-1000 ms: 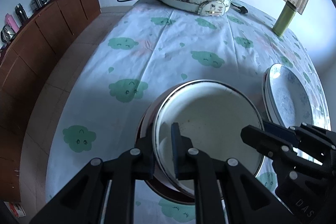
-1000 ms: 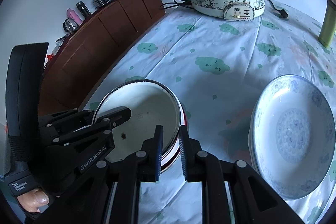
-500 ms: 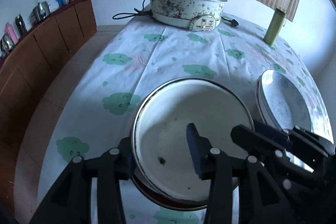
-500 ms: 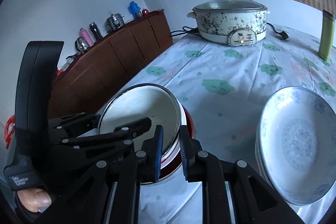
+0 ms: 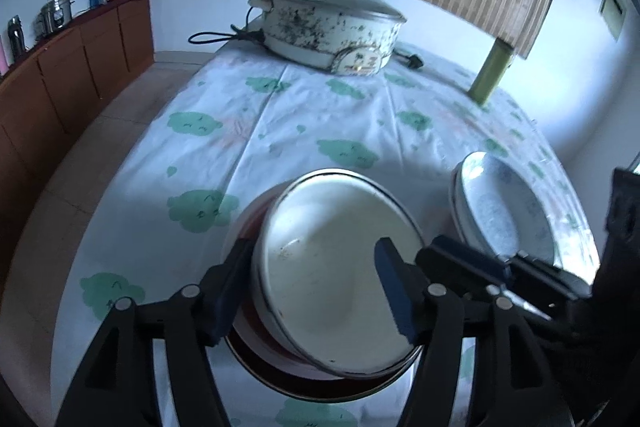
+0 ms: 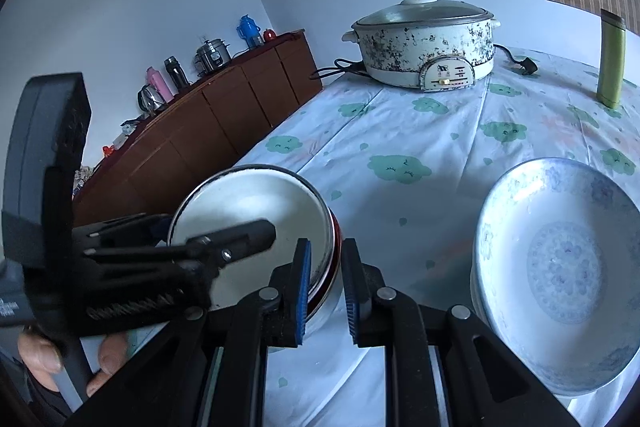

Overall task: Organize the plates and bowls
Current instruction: 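Move both tools to opposite sides of the steel bowl stack's rim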

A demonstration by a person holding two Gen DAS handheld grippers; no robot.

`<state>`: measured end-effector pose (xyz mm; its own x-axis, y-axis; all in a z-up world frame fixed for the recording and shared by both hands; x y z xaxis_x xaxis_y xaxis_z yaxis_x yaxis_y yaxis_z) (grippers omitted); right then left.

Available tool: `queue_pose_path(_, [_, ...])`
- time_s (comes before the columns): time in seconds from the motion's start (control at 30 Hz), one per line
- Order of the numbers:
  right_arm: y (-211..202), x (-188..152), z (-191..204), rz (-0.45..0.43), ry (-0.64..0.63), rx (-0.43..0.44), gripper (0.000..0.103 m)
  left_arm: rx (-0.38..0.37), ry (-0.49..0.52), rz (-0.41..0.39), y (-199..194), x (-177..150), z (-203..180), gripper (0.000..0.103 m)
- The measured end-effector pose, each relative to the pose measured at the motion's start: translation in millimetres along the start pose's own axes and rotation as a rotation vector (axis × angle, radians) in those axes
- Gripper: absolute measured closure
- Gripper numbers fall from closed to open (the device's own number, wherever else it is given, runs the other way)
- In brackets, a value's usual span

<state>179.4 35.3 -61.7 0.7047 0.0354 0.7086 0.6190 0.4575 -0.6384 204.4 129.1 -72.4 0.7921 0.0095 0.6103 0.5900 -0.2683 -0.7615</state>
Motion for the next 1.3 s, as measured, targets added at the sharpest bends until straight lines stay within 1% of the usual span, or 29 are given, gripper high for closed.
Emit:
queue_pose_path(0.07, [2, -1, 0, 0.004, 0.001, 0.002, 0.085, -0.014, -0.007, -0.007, 0, 2, 1, 0.038])
queue_pose_path(0.23, [5, -2, -1, 0.01, -0.008, 0.002, 0.085, -0.014, 0.001, -0.007, 0, 5, 0, 0.037])
queue_pose_path(0.33, [7, -3, -1, 0.01, -0.023, -0.011, 0.085, -0.055, -0.008, -0.018, -2, 7, -1, 0.031])
queue_pose_path(0.43, [10, -5, -1, 0.021, -0.024, -0.007, 0.085, -0.116, -0.031, -0.063, -9, 16, 0, 0.027])
queue_pose_path(0.47, [12, -5, -1, 0.03, -0.026, -0.004, 0.085, -0.131, -0.036, -0.073, -11, 19, 0, 0.022])
queue_pose_path(0.5, [12, -6, -1, 0.028, -0.027, -0.001, 0.084, -0.122, -0.048, -0.081, -13, 21, 4, 0.018])
queue_pose_path(0.53, [12, -6, 0, 0.027, -0.028, 0.0, 0.082, -0.107, -0.063, -0.094, -14, 23, 9, 0.014])
queue_pose_path(0.67, [12, -6, 1, 0.024, -0.041, -0.005, 0.081, -0.04, -0.092, -0.131, -20, 30, 27, 0.013])
queue_pose_path(0.73, [13, -6, 1, 0.02, -0.047, -0.007, 0.081, 0.035, -0.096, -0.148, -21, 29, 36, 0.013])
queue_pose_path(0.8, [13, -5, 1, 0.013, -0.048, -0.005, 0.081, 0.128, -0.078, -0.158, -21, 25, 41, 0.013])
queue_pose_path(0.87, [8, -4, 1, -0.014, -0.036, 0.008, 0.081, 0.212, -0.058, -0.168, -21, 18, 42, 0.013])
queue_pose_path(0.97, [-7, 1, 2, -0.091, -0.03, 0.016, 0.08, 0.283, -0.038, -0.186, -21, 8, 41, 0.013])
queue_pose_path(1.0, [-14, 3, 2, -0.126, -0.026, 0.004, 0.077, 0.307, -0.03, -0.196, -21, 4, 40, 0.013])
queue_pose_path(1.03, [-21, 5, 0, -0.16, -0.021, -0.01, 0.065, 0.324, -0.025, -0.204, -22, 2, 39, 0.013])
queue_pose_path(1.07, [-26, 5, -2, -0.185, -0.013, -0.023, 0.045, 0.347, -0.017, -0.217, -24, -1, 38, 0.012])
queue_pose_path(1.1, [-31, 6, -5, -0.21, -0.001, -0.037, 0.036, 0.377, -0.009, -0.236, -27, -5, 37, 0.012])
queue_pose_path(1.13, [-38, 7, -9, -0.243, 0.018, -0.054, 0.03, 0.391, -0.004, -0.246, -29, -6, 35, 0.011])
queue_pose_path(1.2, [-51, 7, -15, -0.298, 0.047, -0.069, 0.03, 0.414, 0.012, -0.269, -32, -11, 30, 0.007])
queue_pose_path(1.3, [-58, 7, -21, -0.32, 0.065, -0.075, 0.03, 0.418, 0.028, -0.28, -33, -15, 23, 0.006])
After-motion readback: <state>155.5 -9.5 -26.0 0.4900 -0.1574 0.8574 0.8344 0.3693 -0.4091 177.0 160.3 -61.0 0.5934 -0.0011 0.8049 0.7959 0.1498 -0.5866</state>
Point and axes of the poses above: each gripper's, at about its wrist camera, not at the fingertips, and y roughly the way its jaws point, z to its left, x to its top, the point moved 7 cm from there along y, roughly the way its jaws point, and after that the axes turned 1 degree about -x, right-handed, at the moved point
